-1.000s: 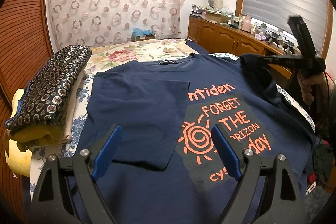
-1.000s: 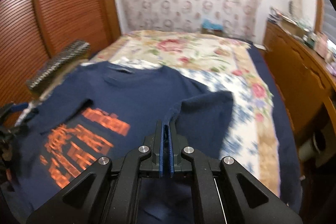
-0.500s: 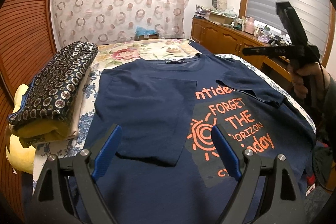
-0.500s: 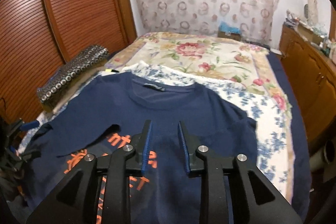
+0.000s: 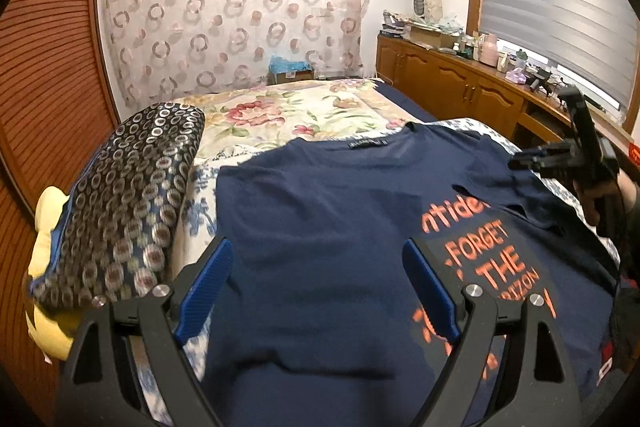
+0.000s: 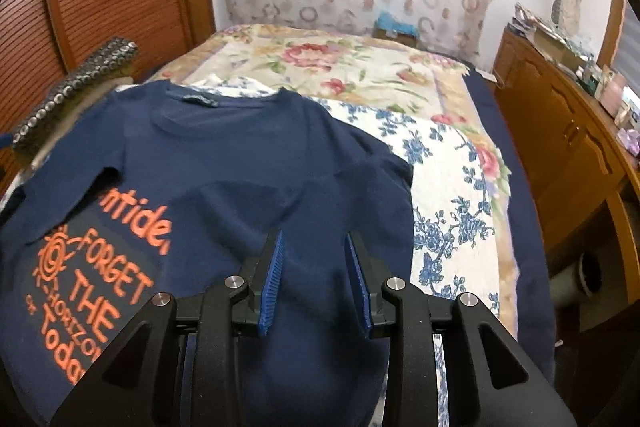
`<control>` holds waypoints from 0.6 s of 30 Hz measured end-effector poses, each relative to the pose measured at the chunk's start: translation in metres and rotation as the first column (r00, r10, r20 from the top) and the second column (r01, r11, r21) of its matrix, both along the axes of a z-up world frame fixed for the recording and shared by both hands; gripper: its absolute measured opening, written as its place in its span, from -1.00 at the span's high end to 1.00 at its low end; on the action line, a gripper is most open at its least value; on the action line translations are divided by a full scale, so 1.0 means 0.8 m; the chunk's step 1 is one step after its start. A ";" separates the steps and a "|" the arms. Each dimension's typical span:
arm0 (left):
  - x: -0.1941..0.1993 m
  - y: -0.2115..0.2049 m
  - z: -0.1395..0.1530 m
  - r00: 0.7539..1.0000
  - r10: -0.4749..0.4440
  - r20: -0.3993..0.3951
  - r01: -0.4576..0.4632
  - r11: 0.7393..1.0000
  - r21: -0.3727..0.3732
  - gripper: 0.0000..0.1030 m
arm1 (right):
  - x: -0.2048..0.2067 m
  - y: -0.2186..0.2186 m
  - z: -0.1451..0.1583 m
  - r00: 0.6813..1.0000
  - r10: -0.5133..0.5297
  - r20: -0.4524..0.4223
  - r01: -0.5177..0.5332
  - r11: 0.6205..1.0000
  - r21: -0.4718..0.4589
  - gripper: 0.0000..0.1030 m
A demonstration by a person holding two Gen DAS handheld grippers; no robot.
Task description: Fold small clothes
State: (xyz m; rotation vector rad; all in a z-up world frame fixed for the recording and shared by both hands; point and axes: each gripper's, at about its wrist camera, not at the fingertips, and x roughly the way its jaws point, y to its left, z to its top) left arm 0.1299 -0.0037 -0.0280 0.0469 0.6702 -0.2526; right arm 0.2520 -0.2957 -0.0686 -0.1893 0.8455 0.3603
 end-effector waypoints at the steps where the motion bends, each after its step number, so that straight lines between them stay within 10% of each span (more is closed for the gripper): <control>1: 0.008 0.003 0.002 1.000 0.000 -0.004 0.000 1.000 0.000 -0.69 | 0.003 -0.001 -0.003 1.000 0.002 -0.004 -0.002 1.000 0.000 0.40; 18: 0.147 0.012 -0.014 0.986 0.059 -0.157 -0.050 0.997 0.063 -0.60 | 0.026 -0.007 -0.029 0.998 0.052 -0.022 -0.052 0.999 0.013 0.35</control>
